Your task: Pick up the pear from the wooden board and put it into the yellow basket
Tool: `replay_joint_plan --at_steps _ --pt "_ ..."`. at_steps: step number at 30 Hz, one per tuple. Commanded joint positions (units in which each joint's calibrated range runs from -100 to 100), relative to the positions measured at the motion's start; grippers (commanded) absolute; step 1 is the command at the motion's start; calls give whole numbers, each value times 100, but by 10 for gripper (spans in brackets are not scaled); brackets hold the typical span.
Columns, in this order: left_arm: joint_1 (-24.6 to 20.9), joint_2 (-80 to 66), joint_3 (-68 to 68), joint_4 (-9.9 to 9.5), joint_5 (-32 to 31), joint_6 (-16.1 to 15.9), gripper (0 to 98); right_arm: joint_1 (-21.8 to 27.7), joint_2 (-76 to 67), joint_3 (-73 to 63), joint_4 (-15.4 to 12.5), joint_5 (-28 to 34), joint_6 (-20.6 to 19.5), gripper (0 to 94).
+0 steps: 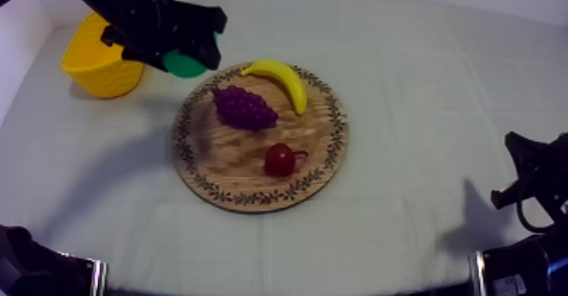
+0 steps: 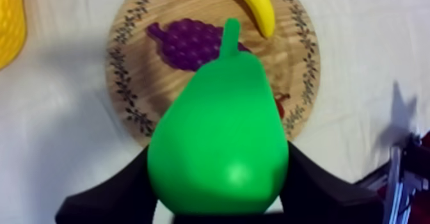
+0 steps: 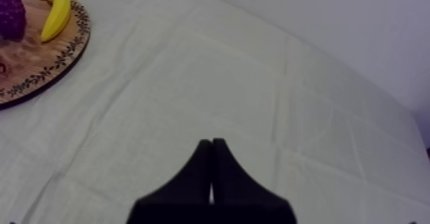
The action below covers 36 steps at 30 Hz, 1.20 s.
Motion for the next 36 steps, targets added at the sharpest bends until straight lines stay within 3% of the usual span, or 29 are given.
replay_joint_plan --at_steps 1,21,36 --pt "-226 35 -58 6 -2 -52 506 -2 -3 -2 0 2 0 4" --pt "-1554 816 -1295 -166 4 -849 493 -2 -3 -2 0 2 0 4" --pt "-2434 1125 -1971 -265 59 -1274 487 -9 -3 -2 0 2 0 4"
